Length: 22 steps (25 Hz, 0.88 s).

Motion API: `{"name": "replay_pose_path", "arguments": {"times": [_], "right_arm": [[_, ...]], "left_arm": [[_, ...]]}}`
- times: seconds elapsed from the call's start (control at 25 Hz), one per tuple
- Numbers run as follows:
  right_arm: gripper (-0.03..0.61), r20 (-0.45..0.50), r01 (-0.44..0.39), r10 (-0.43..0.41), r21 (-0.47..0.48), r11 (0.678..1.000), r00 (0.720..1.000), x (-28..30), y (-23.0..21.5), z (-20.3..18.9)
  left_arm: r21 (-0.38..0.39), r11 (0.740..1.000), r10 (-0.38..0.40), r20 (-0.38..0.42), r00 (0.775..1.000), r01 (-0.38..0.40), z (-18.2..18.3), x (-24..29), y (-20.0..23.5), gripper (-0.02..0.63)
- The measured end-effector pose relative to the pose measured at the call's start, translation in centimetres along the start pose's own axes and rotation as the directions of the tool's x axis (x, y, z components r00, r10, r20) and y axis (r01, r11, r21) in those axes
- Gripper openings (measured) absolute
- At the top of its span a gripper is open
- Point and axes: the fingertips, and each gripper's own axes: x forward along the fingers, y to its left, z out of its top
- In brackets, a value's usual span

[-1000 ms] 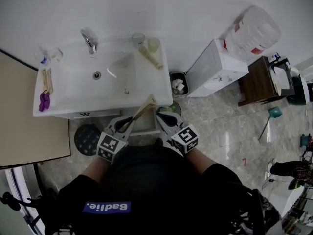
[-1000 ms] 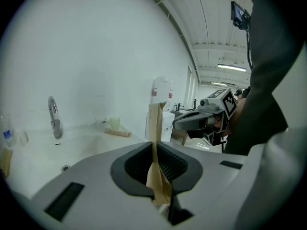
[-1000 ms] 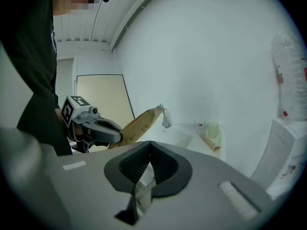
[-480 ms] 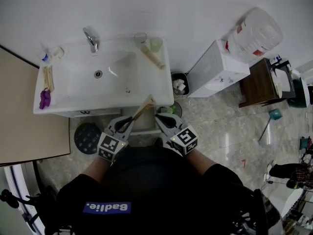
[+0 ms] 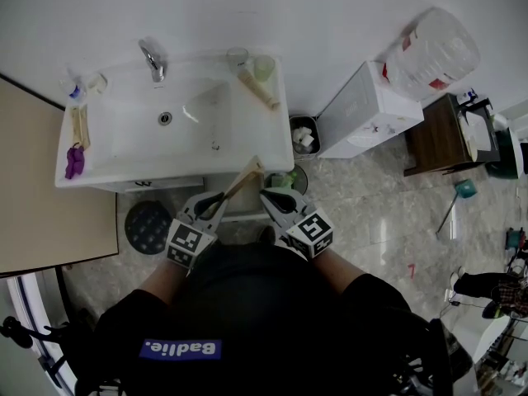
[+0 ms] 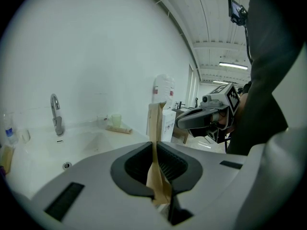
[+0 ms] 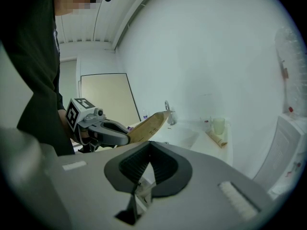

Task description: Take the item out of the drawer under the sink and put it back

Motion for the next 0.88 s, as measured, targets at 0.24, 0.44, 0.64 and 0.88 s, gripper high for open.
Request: {"name": "replay_pose_path", "arguments": {"times": [0.24, 0.44, 0.64, 0.88], "right_arm": [[0.002, -0.006, 0.012, -0.012, 0.016, 1.0, 1.0, -0.3, -0.2, -0.7], [0.002, -0.014, 0.023, -0.022, 0.026, 0.999, 1.0, -0.7, -0.5, -1.5], [0.002, -0.025, 0.036, -0.035, 0.038, 0.999, 0.999, -1.0, -0.6, -2.2], [0.002, -0.032, 0.064, -0.062, 0.058, 0.996, 0.998, -1.8, -1.3, -3.1]], "left_arm": [[0.015, 1.0, -0.013, -0.016, 1.0, 0.013, -0.9, 0.7, -0.3, 0.034], [0.024, 0.999, -0.022, -0.052, 0.998, 0.023, -2.3, 1.8, -0.4, 0.034], [0.041, 0.998, -0.037, -0.091, 0.995, 0.041, -3.8, 3.0, -0.5, 0.034], [0.111, 0.991, -0.053, -0.164, 0.985, 0.072, -6.4, 4.9, -0.5, 0.034]]}}
